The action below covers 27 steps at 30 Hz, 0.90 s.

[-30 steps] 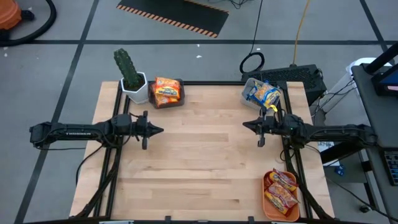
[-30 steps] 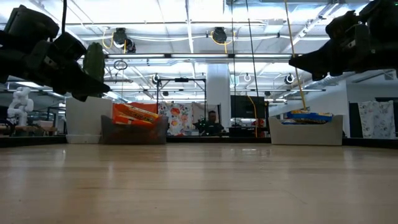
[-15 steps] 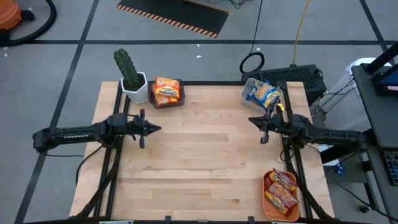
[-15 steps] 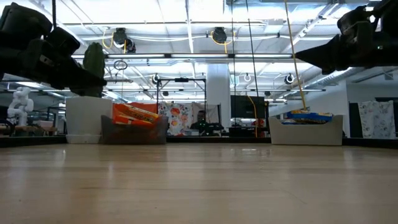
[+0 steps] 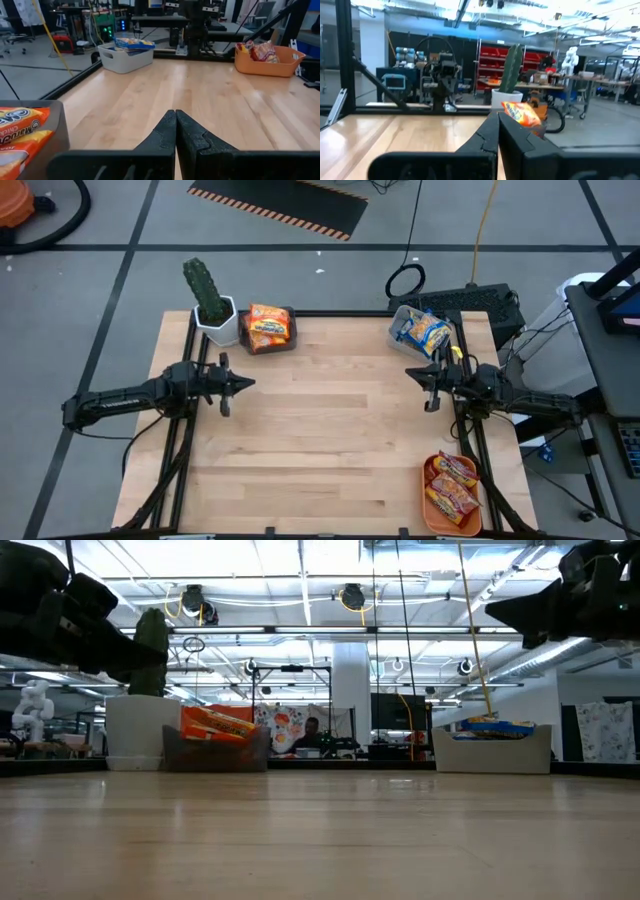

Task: Sort Maruchan noodles
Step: Return to Home Position

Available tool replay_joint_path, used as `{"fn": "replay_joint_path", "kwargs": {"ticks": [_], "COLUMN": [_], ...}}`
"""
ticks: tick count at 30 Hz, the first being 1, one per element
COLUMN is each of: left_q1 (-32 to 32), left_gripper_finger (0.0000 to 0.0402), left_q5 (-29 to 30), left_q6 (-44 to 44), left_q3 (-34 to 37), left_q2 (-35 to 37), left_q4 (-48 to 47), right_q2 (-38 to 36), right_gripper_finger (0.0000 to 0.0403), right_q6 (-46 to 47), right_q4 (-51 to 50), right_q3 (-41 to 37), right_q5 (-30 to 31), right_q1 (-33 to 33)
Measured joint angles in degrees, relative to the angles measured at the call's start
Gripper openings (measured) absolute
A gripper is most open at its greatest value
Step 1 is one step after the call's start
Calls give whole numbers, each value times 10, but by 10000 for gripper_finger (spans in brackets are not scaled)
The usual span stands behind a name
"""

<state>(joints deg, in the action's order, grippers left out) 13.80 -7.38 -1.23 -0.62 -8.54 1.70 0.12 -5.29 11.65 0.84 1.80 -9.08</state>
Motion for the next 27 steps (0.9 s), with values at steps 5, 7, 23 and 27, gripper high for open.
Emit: {"fn": "replay_joint_path", "kwargs": {"ticks": [5, 7, 23, 27], "left_q1": [0, 0, 0, 0], "left_gripper_finger": [0, 0, 1, 1], "left_q5": [0, 0, 0, 0], "left_q6": [3, 2, -2, -11], "left_q3": [0, 0, 0, 0], "left_q2": [-2, -2, -2, -2], "left_q4": [0, 0, 0, 0], "right_q2": [0, 0, 0, 0], "right_gripper_finger": [0, 0, 0, 0], "right_q6": [11, 11, 47, 43], "right_q4": [-22, -32, -98, -98], "right_q3": [0, 0, 0, 0], "right_q5": [-1, 1, -4, -5], "right_q1": [12, 19, 80, 82]}}
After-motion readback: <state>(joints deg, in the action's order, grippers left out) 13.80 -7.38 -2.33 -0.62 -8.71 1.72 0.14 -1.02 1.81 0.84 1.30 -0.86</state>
